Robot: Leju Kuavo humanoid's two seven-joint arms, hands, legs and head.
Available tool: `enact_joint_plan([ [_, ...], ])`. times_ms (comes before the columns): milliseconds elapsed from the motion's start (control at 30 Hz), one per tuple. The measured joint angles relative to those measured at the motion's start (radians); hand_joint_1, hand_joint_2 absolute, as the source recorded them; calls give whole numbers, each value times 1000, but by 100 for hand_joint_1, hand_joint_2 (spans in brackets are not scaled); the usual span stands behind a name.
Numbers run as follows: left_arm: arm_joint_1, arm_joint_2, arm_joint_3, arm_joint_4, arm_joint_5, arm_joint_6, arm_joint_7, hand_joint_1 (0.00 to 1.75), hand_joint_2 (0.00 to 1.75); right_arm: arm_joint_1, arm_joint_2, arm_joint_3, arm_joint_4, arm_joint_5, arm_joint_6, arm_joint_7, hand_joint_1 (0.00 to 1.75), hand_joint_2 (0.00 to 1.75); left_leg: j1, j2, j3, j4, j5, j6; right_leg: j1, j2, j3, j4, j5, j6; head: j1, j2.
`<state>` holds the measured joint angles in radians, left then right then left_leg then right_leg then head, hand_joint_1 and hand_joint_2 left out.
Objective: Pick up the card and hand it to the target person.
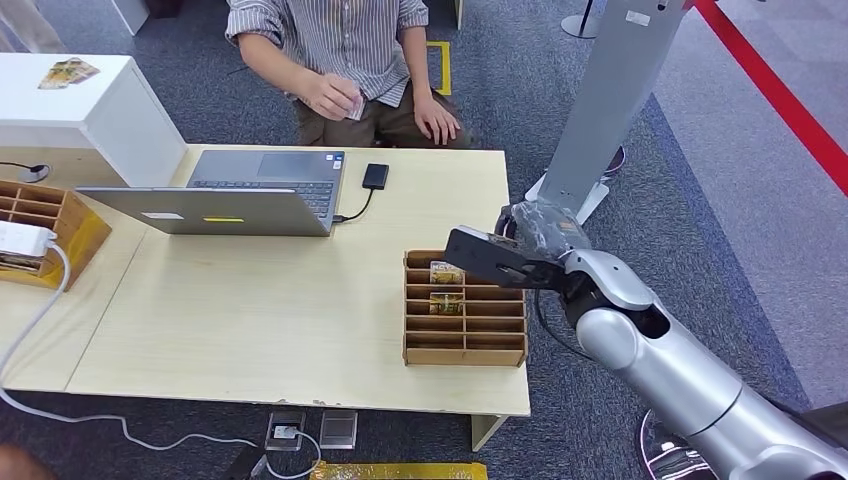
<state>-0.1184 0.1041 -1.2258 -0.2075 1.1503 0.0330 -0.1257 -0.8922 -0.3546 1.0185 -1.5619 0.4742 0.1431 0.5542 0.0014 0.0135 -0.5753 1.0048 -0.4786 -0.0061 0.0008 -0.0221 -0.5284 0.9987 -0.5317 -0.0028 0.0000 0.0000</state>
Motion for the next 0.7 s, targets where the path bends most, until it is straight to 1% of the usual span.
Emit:
enact_joint_plan([
  [67,0,-3,-3,1,-2,-2,-1,0,175,19,29,1,28,83,-52,-28,175,175,0,0,1,-1,0,0,0,1,1,-1,0,0,0,0],
  [133,0,-4,-7,1,-7,-5,-7,0,175,44,64,-4,73,163,-121,-84,175,175,0,1,2,-2,1,0,0,2,2,-2,1,0,0,0],
  [200,0,-6,-14,1,-14,-10,-16,0,175,77,101,-15,135,230,-220,-166,175,175,0,2,2,-2,0,0,0,2,2,-2,1,0,0,0],
  [267,-1,-8,-21,2,-22,-14,-25,0,175,111,134,-28,203,287,-352,-254,175,175,1,2,4,-3,1,0,0,2,3,-3,1,0,0,0],
  [300,-1,-8,-24,2,-25,-15,-28,0,175,123,142,-29,230,311,-411,-285,175,175,1,2,4,-4,1,0,1,3,4,-4,2,0,0,0],
  [367,-1,-10,-29,2,-32,-16,-33,0,175,145,158,-31,289,368,-540,-334,175,175,1,2,5,-4,1,0,1,3,5,-4,2,0,0,0],
  [433,-1,-11,-32,2,-34,-14,-33,0,175,160,168,-36,324,382,-613,-355,175,175,1,2,5,-4,1,0,1,2,5,-5,2,0,0,0],
  [567,-1,-9,-33,1,-35,-10,-30,0,175,174,175,-46,363,355,-697,-377,175,175,1,2,4,-3,1,0,1,2,4,-3,2,0,0,0],
  [700,-2,-4,-35,1,-36,-9,-29,0,175,180,170,-52,362,339,-711,-376,175,175,0,2,4,-3,1,0,0,2,3,-3,2,0,0,0],
])
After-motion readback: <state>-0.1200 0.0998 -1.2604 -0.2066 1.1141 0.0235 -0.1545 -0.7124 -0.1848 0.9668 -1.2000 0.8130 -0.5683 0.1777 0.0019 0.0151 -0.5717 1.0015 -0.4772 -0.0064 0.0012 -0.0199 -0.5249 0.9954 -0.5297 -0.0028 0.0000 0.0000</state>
